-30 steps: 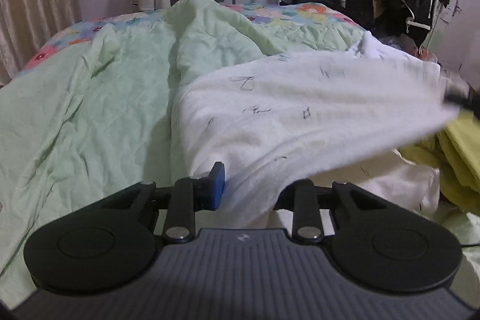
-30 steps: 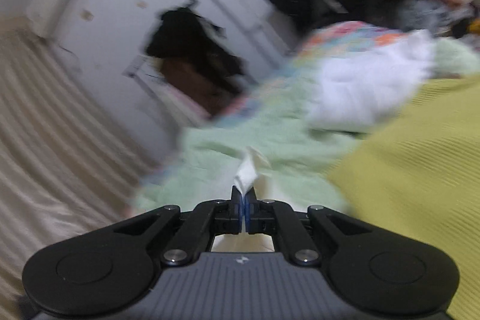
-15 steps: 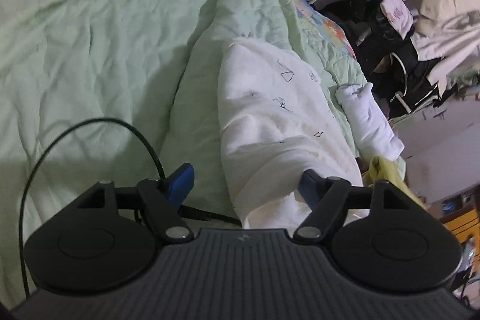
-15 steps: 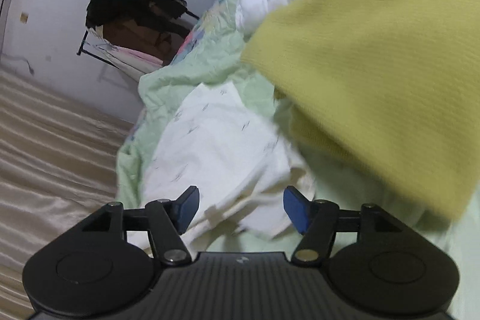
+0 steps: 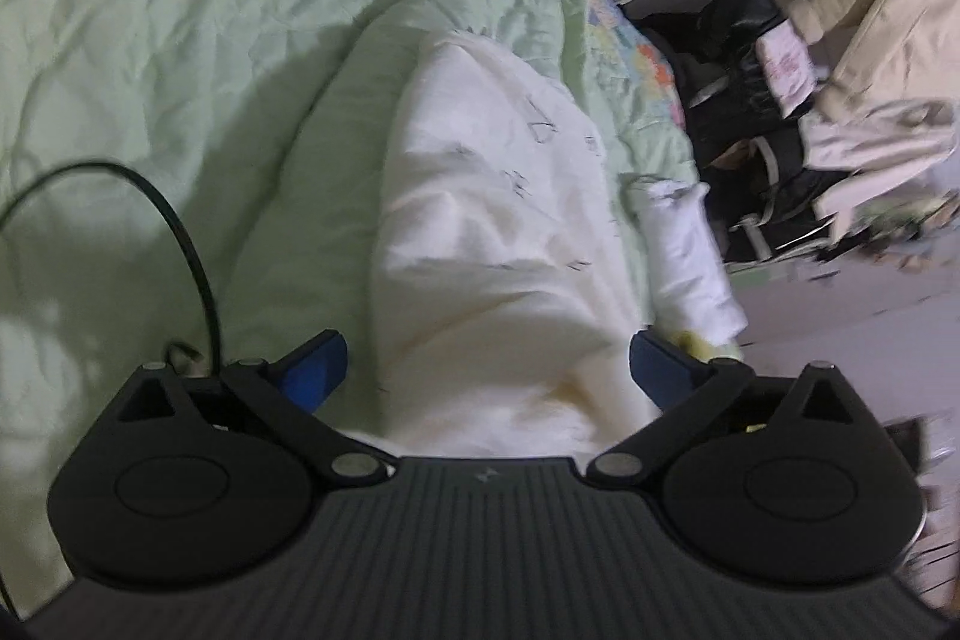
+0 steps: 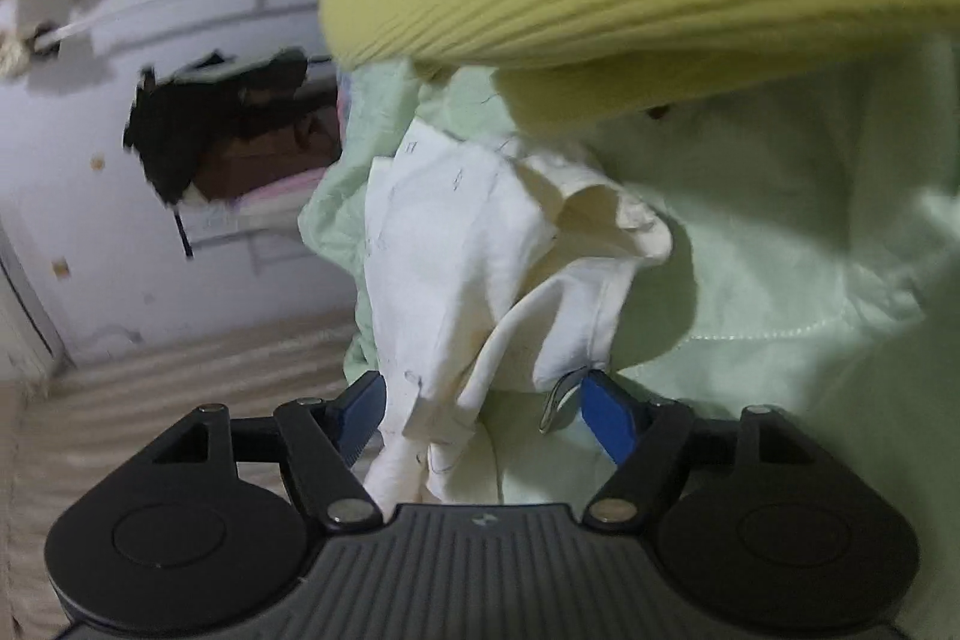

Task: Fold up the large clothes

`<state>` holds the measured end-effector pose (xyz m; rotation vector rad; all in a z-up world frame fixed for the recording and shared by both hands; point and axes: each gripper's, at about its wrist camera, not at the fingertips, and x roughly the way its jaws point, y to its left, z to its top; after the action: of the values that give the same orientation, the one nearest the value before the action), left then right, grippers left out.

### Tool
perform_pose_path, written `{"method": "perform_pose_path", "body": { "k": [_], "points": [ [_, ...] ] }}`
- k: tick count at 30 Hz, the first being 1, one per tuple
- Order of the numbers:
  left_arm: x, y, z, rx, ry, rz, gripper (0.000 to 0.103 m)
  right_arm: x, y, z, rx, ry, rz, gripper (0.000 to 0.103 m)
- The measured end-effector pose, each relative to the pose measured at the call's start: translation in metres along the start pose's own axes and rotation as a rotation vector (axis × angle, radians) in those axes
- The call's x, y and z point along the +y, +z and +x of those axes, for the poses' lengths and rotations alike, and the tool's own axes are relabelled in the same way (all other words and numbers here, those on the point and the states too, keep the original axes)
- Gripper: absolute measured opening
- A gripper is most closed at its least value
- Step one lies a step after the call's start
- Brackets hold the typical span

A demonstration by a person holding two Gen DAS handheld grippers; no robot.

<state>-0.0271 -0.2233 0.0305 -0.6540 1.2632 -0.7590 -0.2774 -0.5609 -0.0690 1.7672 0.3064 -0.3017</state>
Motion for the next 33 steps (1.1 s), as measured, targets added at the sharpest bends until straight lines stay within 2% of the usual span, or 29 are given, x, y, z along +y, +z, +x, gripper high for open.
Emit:
{"method": "perform_pose_path", "body": {
  "k": [3, 7, 9, 11, 12, 13, 14, 15, 16, 17, 18, 20, 22, 27, 29, 31, 33],
  "points": [
    [0.016, -0.001, -0.005, 0.002, -0.096, -0.122, 0.103, -0.001, 0.002, 0.007, -0.002, 0.004, 0.010, 0.077],
    [0.023, 0.005, 0.010, 0.017, -0.065, -0.172, 0.103, 0.002, 0.000, 0.019, -0.037, -0.031, -0.024, 0.077],
    [0.021, 0.007, 0.015, 0.020, -0.058, -0.138, 0.103, 0.005, -0.002, 0.022, -0.056, -0.044, -0.080, 0.077],
    [0.017, 0.006, 0.016, 0.001, -0.051, -0.082, 0.098, 0.004, -0.006, 0.024, -0.078, -0.049, -0.118, 0.073],
    [0.017, 0.004, 0.014, -0.017, -0.036, -0.063, 0.086, 0.004, -0.008, 0.023, -0.089, -0.056, -0.138, 0.070],
    [0.013, 0.004, 0.012, -0.026, -0.011, -0.030, 0.072, 0.004, -0.010, 0.023, -0.101, -0.065, -0.162, 0.062],
    [0.010, 0.003, 0.011, -0.036, 0.015, 0.002, 0.064, 0.006, -0.010, 0.024, -0.101, -0.068, -0.185, 0.045],
    [0.006, 0.004, 0.010, -0.043, 0.034, 0.034, 0.042, 0.008, -0.010, 0.024, -0.099, -0.070, -0.208, 0.034],
    [0.000, 0.006, 0.010, -0.044, 0.035, 0.063, 0.031, 0.011, -0.010, 0.025, -0.081, -0.056, -0.235, 0.014],
    [-0.006, 0.008, 0.010, -0.046, 0.035, 0.092, 0.028, 0.015, -0.010, 0.025, -0.069, -0.048, -0.250, 0.009],
    [-0.012, 0.010, 0.010, -0.047, 0.036, 0.121, 0.019, 0.019, -0.010, 0.025, -0.061, -0.045, -0.266, 0.008],
    [-0.023, 0.014, 0.010, -0.050, 0.037, 0.180, 0.016, 0.044, -0.012, 0.029, -0.062, -0.053, -0.375, 0.005],
    [-0.037, 0.023, 0.009, -0.054, 0.025, 0.222, 0.014, 0.076, -0.012, 0.031, -0.074, -0.012, -0.467, 0.005],
    [-0.043, 0.033, -0.026, -0.141, -0.140, 0.185, 0.013, 0.126, -0.008, 0.013, -0.123, 0.145, -0.534, 0.004],
    [-0.031, 0.025, -0.035, -0.097, -0.195, 0.128, 0.013, 0.128, -0.006, 0.005, -0.114, 0.176, -0.522, 0.004],
    [-0.017, 0.014, -0.028, -0.063, -0.149, 0.111, 0.013, 0.121, -0.007, 0.000, -0.110, 0.138, -0.525, 0.004],
    [-0.002, 0.008, -0.015, -0.023, -0.096, 0.090, 0.013, 0.097, -0.009, 0.003, -0.086, 0.016, -0.533, 0.004]
  ]
}}
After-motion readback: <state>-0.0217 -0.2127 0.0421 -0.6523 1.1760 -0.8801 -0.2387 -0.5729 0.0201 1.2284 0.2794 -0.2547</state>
